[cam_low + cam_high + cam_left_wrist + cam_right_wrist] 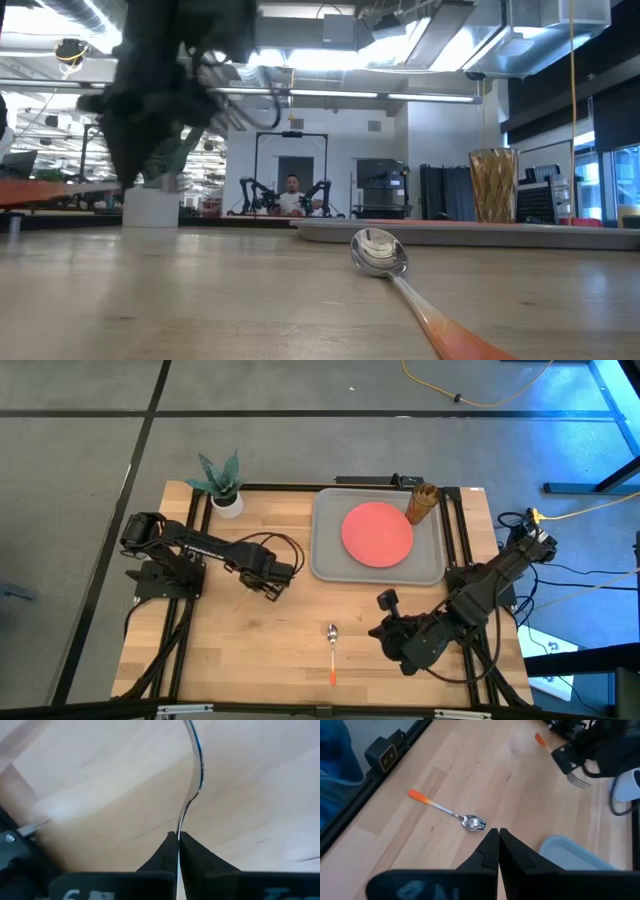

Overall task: Pick and place plate/cup/fork/spoon on tray
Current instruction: Put the orange fork on the gray serving tray to the left of the pink plate

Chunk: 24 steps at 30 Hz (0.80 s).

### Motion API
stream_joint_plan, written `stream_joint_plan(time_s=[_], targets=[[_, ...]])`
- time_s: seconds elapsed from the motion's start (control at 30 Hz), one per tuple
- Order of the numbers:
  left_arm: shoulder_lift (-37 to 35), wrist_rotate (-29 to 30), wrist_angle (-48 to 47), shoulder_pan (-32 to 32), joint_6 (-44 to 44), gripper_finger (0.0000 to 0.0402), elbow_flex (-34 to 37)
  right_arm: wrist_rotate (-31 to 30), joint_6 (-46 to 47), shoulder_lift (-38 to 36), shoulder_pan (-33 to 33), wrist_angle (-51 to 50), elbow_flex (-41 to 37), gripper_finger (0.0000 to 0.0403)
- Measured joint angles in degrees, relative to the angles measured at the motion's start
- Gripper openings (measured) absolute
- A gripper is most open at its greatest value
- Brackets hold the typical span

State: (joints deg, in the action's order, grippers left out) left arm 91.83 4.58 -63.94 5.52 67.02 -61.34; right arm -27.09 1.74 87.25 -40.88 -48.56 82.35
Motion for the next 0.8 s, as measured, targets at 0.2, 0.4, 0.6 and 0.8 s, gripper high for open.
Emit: stream_joint_plan(time_s=[0.2, 0.4, 0.6, 0.8], targets=[[-0.04, 4.95, -0.19, -1.25, 0.25, 0.0001, -8.21, -1.79, 4.09, -0.06, -2.36, -3.32, 0.00, 0.0008], [-0.04, 8.75, -0.53, -4.25, -0.26, 0.0001, -14.44, -3.46, 6.96, -0.06, -2.84, -4.27, 0.00, 0.0008], [2.92, 12.56, 2.27, -7.59, -3.46, 0.0001, -18.91, -8.44, 11.61, -0.08, -2.89, -7.16, 0.00, 0.0008], [10.41, 12.37, 7.14, -11.26, -10.50, 0.0001, -25.14, -10.82, 17.80, -0.14, -2.86, -10.74, -0.97, 0.0008]])
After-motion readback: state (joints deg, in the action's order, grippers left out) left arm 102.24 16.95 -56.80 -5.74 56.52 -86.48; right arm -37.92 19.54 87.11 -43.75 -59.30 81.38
